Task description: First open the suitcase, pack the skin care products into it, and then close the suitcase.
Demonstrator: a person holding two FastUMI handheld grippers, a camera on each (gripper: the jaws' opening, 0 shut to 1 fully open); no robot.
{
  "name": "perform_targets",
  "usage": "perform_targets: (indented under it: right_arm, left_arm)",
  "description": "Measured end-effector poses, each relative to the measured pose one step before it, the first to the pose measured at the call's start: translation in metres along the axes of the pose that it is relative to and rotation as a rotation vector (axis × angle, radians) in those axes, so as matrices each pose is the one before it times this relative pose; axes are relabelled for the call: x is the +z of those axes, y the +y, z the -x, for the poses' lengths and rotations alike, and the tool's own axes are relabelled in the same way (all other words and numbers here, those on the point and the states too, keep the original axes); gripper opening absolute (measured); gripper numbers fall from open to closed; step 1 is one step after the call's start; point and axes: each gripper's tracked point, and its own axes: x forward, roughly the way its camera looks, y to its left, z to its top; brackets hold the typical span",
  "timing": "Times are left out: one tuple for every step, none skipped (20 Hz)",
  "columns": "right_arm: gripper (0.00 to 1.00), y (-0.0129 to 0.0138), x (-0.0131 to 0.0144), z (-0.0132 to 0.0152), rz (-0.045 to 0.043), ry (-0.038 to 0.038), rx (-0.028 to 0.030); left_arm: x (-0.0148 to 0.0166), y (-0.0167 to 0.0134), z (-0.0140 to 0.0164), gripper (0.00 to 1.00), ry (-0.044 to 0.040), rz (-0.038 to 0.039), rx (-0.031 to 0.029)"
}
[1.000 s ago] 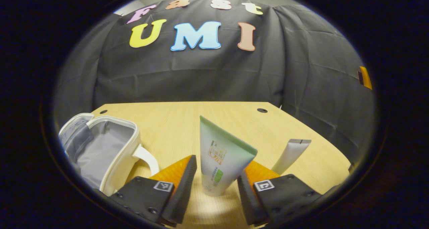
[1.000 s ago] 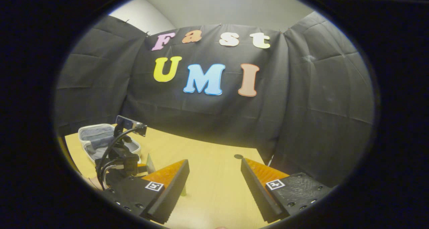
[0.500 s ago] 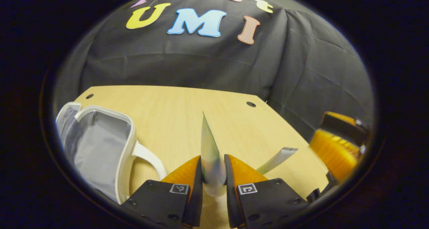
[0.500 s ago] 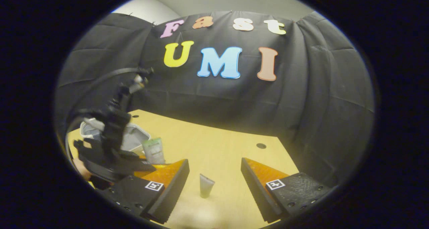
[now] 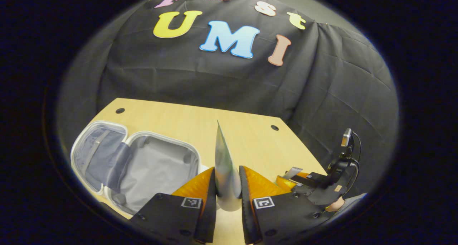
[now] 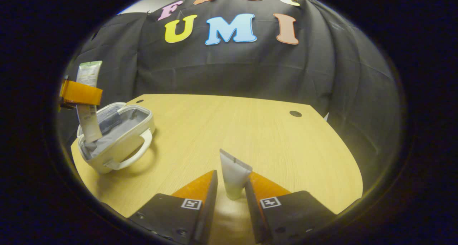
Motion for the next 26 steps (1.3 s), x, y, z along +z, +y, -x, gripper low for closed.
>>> perform_targets:
  right_arm:
    - [0.30,0.00366,-0.00271,0.00086,-0.02173,0.01474,0.00026]
    - [0.25,0.00441,-0.00072,0.00262,-0.02769,0.02147,-0.00682]
    - [0.26,0.00726,-0.00215,0.00338,-0.03780,0.02203,0.00129]
    - [0.24,0.01241,0.00142,0.00605,-0.04654,0.01077,0.01862]
    - [0.20,0.01586,0.00128,0.00810,-0.03837,0.00511,0.01937]
    - [0.23,0.01669,0.00210,0.00774,-0.02751,0.00380,0.01795]
    - [0.23,0.01806,-0.00030,0.00707,-0.02349,0.00325,0.02030]
    - [0.23,0.01844,0.00225,0.00543,-0.01950,0.00028,0.01948]
    - [0.23,0.01869,0.00156,0.00507,-0.01959,0.00214,0.01850]
    - [0.19,0.01975,0.00197,0.00300,-0.02142,0.00207,0.02027]
    - [0.23,0.01920,0.00035,0.00310,-0.02081,0.00697,0.02247]
    - [0.19,0.01868,0.00129,0.00055,-0.01936,0.00327,0.02009]
    - [0.19,0.01670,-0.00165,-0.00207,-0.01402,0.00758,0.01745]
    - [0.19,0.01490,-0.00124,-0.00357,-0.01039,0.01323,0.01175]
    - [0.19,0.01251,-0.00373,-0.00443,-0.00933,0.01868,0.00994]
    - [0.23,0.01410,-0.00147,-0.00451,-0.00150,0.01348,0.01385]
    - [0.23,0.01259,-0.00137,-0.00537,0.01742,0.01130,0.00695]
    - [0.23,0.01259,-0.00138,-0.00614,0.02620,0.01204,0.00776]
    - [0.19,0.01092,-0.00390,-0.00598,0.02002,0.01571,0.01351]
    - [0.19,0.00999,-0.00132,-0.00742,0.01536,0.01482,0.01579]
    - [0.23,0.00605,-0.00297,-0.00631,0.01898,0.01650,0.00670]
    - [0.19,0.00445,-0.00232,-0.00561,0.02114,0.01585,-0.00130]
    - [0.23,0.00209,-0.00406,-0.00584,0.01754,0.01616,-0.00023]
    - [0.23,0.00080,-0.00257,-0.00634,0.01037,0.01859,-0.00411]
    - [0.23,0.00166,-0.00523,-0.00689,0.00731,0.02457,0.00038]
    - [0.19,0.00185,-0.00420,-0.00849,0.00661,0.02729,0.00135]
  left_arm:
    - [-0.00126,0.01797,0.00483,0.38,0.01511,-0.00013,0.01928]
    - [-0.00315,0.01894,0.00190,0.39,0.01787,0.00094,0.02038]
    - [-0.00321,0.01683,0.00156,0.35,0.02087,0.00838,0.00492]
    - [-0.00288,0.01575,-0.00099,0.38,0.02725,0.00779,0.00654]
    - [-0.00695,0.01593,-0.00329,0.35,0.03493,-0.00264,0.01046]
    - [-0.00899,0.01814,-0.00658,0.39,0.04063,-0.00686,0.01879]
    - [-0.00691,0.01730,-0.00516,0.41,0.03774,-0.00672,0.01457]
    - [-0.00540,0.01333,-0.00848,0.39,0.03292,-0.00130,0.00544]
    - [-0.00825,0.01226,-0.00786,0.41,0.03927,0.00286,0.00041]
    - [-0.00755,0.01283,-0.00977,0.39,0.03242,0.00083,0.00961]
    - [-0.00578,0.01024,-0.00716,0.39,0.03006,-0.00572,0.01052]
    - [-0.00403,0.00746,-0.00773,0.39,0.02128,-0.00727,0.01103]
    - [-0.00313,0.00761,-0.00641,0.39,0.01124,-0.00590,0.00652]
    - [-0.00349,0.00470,-0.00544,0.39,0.01486,-0.00483,0.00300]
    - [-0.00365,0.00420,-0.00427,0.39,0.01392,-0.00906,-0.00126]
    - [-0.00084,0.00364,-0.00300,0.39,0.00242,-0.00928,0.00418]
    - [0.00170,0.00260,-0.00004,0.43,-0.00653,-0.00232,0.00117]
    - [0.00549,0.00280,-0.00034,0.46,-0.02014,-0.00575,0.00930]
    - [0.00866,0.00510,0.00409,0.42,-0.02908,-0.01387,0.01982]
    - [0.00856,0.00450,0.00688,0.46,-0.03281,-0.00710,0.01511]
    - [0.00573,0.00281,0.00533,0.48,-0.02472,0.00198,0.00891]
    - [0.00380,0.00149,0.00818,0.62,-0.02333,0.00461,0.00084]
    - [0.00441,0.00163,0.00913,0.77,-0.02468,0.00485,-0.00290]
    - [0.00545,0.00254,0.01250,0.86,-0.02768,0.00801,-0.00199]
    - [0.00509,0.00469,0.01280,0.89,-0.02959,0.00958,0.00712]
    - [0.00588,0.00680,0.01383,0.92,-0.02972,0.01199,0.01130]
